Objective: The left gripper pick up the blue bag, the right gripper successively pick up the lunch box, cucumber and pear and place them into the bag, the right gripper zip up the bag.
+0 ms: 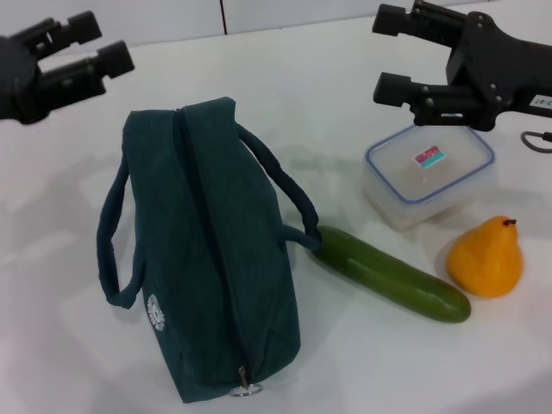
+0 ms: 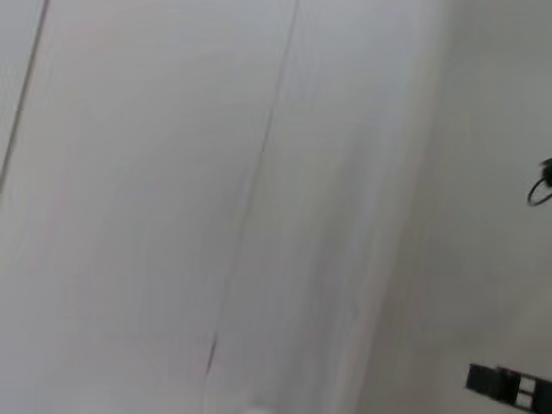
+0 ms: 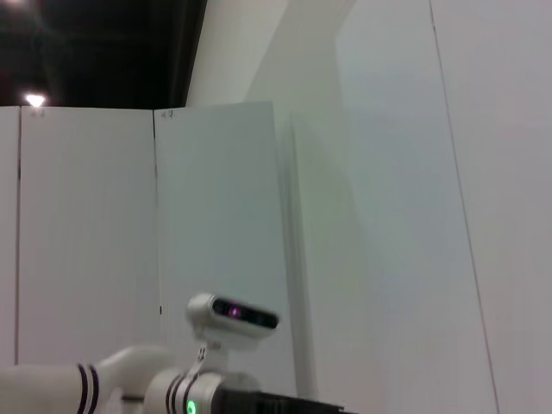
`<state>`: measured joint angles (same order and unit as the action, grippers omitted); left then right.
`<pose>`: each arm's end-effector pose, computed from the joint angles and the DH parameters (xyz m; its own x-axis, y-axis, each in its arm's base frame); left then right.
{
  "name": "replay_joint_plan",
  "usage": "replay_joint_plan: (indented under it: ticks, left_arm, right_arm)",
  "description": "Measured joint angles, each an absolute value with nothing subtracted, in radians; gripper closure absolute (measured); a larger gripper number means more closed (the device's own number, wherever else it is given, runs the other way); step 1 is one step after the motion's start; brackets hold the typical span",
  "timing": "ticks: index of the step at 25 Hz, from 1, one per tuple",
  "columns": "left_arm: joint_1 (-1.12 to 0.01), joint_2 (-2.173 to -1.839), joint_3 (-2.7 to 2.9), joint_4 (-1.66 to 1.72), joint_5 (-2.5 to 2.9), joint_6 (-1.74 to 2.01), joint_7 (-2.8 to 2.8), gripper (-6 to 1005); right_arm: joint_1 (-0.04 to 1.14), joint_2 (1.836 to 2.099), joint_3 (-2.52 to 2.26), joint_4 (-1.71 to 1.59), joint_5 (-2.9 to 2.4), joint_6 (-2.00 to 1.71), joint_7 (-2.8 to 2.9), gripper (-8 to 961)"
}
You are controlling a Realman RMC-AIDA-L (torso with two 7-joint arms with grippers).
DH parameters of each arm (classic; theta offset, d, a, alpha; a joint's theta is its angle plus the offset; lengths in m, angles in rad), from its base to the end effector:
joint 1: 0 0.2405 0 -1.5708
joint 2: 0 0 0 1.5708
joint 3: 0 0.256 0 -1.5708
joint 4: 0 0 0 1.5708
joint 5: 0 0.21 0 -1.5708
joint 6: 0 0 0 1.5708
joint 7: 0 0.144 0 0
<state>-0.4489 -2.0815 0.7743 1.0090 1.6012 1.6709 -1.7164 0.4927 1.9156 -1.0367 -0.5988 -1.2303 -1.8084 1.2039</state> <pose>-0.1993 0.3363 0.0771 0.6172 0.2416 0.7488 0.4609 -0.8823 -0.0953 0.2102 0.3238 0.0729 0.5719 0.0378 -0.8195 -0.1681 -0.9723 -0.1622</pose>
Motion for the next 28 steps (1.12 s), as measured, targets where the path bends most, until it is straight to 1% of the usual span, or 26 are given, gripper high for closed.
replay_joint_plan:
  ticks: [4,8,13,19,28]
  left_arm:
    - [-0.435,-2.085,0.789,1.175,1.682,1.675,-1.879,170]
    - [-0.373,-2.082,0.852,1.329,1.72,1.677,-2.02,169]
    - [-0.266,-2.087,0.914,1.497,1.748,1.675,-2.128,169]
    - [-0.207,-2.091,0.954,1.526,1.738,1.67,-2.174,169]
    - [-0.189,-2.091,0.968,1.469,1.748,1.668,-2.215,170]
  right_arm:
    - [0.497,1.911,-1.026,-0.61,-1.23,-1.808,1.216,84]
    - [0.501,1.907,-1.005,-0.621,-1.229,-1.808,1.235,84]
    - [0.506,1.915,-0.987,-0.621,-1.226,-1.808,1.236,84]
    - [0.508,1.935,-0.986,-0.623,-1.217,-1.807,1.236,84]
    - [0.507,1.942,-0.987,-0.623,-1.218,-1.808,1.235,85]
